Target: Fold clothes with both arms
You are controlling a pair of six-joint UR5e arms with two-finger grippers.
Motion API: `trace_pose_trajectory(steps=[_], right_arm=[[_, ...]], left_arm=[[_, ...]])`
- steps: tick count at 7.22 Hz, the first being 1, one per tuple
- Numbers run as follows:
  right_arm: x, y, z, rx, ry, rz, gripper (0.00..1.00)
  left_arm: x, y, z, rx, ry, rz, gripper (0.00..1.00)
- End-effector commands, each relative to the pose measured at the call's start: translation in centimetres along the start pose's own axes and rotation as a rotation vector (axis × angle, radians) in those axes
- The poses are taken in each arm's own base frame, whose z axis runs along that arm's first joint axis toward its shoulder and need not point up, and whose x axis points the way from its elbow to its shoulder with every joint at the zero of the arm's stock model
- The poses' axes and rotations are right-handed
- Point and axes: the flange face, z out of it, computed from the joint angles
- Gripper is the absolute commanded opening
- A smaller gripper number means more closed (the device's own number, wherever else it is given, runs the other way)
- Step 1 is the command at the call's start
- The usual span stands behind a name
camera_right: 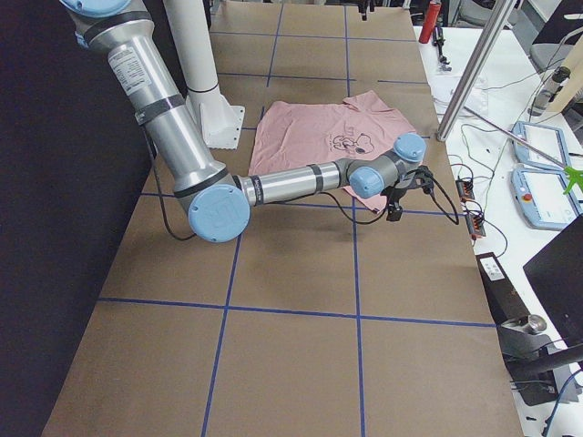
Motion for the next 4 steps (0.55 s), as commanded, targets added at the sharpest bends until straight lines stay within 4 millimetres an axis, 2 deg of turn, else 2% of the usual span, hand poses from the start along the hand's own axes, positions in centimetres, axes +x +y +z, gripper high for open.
trace_pose_trajectory(steps=[1,2,4], right_arm=[[-4.4,-1.1,5.3,0.018,0.074,-0.059,1.00],[-5.2,-1.3,6.3,0.010,0.072,-0.068,1.00],[-5.0,-0.4,7.7,-0.003,0.071,-0.026,1.00]], left_arm=[[0.9,-0.7,0.0,0.011,0.003,-0.010,1.00],[1.1,-0.8,-0.2,0.015,0.004,-0.007,1.00],[1.7,-1.4,-0.9,0.030,0.009,-0.068,1.00]])
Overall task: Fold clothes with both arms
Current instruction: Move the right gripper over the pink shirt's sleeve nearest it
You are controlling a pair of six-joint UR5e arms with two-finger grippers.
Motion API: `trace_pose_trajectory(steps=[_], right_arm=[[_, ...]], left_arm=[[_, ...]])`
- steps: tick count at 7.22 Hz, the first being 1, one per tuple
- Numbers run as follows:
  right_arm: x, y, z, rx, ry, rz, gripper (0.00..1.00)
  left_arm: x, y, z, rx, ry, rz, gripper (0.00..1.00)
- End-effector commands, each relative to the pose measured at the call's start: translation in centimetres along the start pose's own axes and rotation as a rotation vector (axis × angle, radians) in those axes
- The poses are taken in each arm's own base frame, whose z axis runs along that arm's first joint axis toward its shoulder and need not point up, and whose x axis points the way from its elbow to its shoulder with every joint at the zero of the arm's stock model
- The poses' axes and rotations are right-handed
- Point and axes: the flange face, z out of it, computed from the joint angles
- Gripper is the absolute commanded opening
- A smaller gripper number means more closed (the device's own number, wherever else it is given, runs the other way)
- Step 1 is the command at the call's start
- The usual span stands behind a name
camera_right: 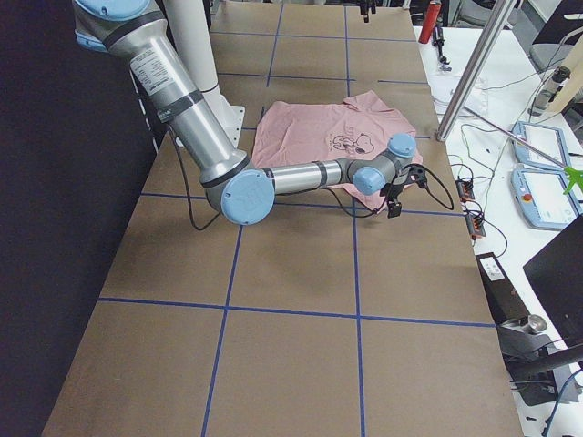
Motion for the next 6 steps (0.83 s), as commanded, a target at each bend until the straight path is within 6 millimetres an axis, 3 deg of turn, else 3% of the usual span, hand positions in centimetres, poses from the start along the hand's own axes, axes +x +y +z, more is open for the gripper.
trace_pose_trajectory(steps=[1,3,5,6], right_arm=[[-0.9,1.0,1.7,-0.022,0.000,0.031,0.99],[-1.1,1.5,2.9,-0.041,0.006,0.030,0.96],[-1.0,1.6,3.0,-0.046,0.009,0.034,0.63],[-0.9,1.6,3.2,-0.051,0.011,0.036,0.39]], left_arm=[[0.8,-0.5,-0.9,0.018,0.006,-0.040,1.00],[0.8,-0.4,-0.9,0.018,0.006,-0.040,1.00],[1.3,-0.6,-1.5,0.028,0.009,-0.035,1.00],[1.3,-0.6,-1.5,0.029,0.011,-0.046,1.00]])
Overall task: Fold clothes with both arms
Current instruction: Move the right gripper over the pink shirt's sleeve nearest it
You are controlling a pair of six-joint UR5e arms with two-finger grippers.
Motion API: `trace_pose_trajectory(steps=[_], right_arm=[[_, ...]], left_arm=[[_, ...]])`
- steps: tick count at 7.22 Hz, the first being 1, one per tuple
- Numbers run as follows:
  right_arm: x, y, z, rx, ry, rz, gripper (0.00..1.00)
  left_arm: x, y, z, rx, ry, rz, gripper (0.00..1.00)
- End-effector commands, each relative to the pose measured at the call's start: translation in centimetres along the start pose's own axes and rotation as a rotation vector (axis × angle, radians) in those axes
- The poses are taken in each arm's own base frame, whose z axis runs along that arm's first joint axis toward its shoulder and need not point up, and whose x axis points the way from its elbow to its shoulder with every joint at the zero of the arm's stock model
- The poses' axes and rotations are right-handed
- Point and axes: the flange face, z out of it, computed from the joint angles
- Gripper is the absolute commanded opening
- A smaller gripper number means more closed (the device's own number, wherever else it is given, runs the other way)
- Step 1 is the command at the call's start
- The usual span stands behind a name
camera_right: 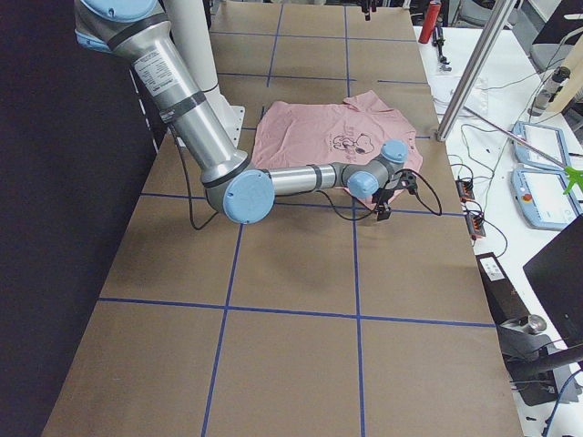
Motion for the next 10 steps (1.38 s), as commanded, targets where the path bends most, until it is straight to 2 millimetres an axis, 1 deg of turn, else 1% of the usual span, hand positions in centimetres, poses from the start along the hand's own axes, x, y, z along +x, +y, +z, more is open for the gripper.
trace_pose_trajectory(steps=[1,2,4,5,6,7,8,9,10], right_arm=[[-0.2,0.0,0.2,-0.004,0.001,0.000,0.11],[-0.4,-0.2,0.0,0.000,-0.002,-0.004,0.00],[-0.9,-0.5,-0.6,0.012,-0.010,-0.009,0.00],[-1.8,-0.9,-1.3,0.023,-0.025,-0.015,0.00],[-4.1,-1.1,-3.8,0.059,-0.061,-0.027,0.00],[-5.4,-0.5,-5.4,0.070,-0.104,-0.041,0.00],[-8.3,0.2,-6.1,0.078,-0.135,-0.064,0.00],[-11.2,0.9,-6.1,0.076,-0.160,-0.033,0.00],[-13.8,1.1,-5.7,0.067,-0.174,-0.009,0.00]], left_arm=[[0.1,0.0,-0.1,0.003,0.002,-0.008,1.00],[0.1,0.1,0.0,-0.001,0.002,-0.009,1.00],[-0.1,0.0,0.2,-0.004,0.000,-0.012,1.00],[-0.1,0.0,0.2,-0.003,-0.002,-0.012,1.00],[-0.2,0.1,0.3,-0.004,-0.002,-0.011,1.00],[-0.2,0.3,0.3,-0.005,-0.002,-0.012,1.00],[-0.3,0.4,0.2,-0.003,-0.003,-0.012,1.00],[-0.2,0.3,0.0,-0.002,-0.001,-0.010,1.00],[-0.3,0.4,0.1,-0.004,-0.001,-0.011,1.00]])
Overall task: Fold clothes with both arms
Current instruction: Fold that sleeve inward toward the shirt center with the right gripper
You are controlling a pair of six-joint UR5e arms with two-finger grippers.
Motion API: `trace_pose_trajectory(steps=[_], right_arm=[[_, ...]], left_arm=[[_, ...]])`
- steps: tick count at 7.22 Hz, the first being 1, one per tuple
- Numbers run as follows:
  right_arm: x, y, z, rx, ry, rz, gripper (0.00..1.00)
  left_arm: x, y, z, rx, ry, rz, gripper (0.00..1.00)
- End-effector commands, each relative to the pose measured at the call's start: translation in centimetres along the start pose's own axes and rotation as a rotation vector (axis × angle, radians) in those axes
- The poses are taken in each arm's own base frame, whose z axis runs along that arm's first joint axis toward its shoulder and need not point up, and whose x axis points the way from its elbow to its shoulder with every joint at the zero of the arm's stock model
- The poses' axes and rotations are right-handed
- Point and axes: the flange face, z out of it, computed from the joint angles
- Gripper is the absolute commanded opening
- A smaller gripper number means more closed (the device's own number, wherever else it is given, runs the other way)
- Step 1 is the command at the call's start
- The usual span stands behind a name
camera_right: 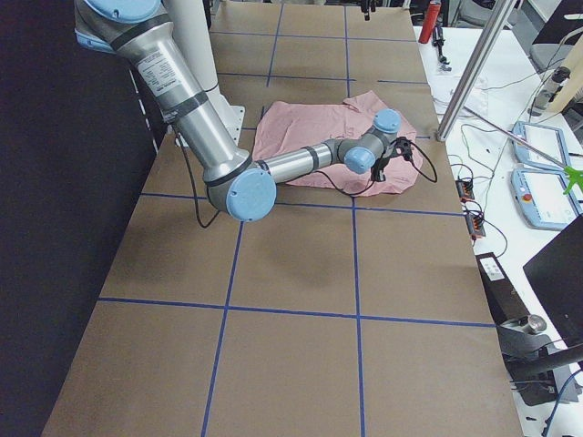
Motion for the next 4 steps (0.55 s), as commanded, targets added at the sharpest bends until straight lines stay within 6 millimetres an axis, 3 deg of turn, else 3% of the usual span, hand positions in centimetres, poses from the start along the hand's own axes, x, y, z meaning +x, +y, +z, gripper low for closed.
trace_pose_trajectory(steps=[1,4], right_arm=[[-6.0,-0.8,0.3,0.013,-0.024,0.021,0.00],[-11.7,-7.4,1.2,0.060,0.027,0.078,0.00]], left_arm=[[-0.2,0.1,0.2,-0.004,-0.001,0.001,1.00],[-0.1,-0.1,0.2,-0.003,-0.003,0.009,1.00]])
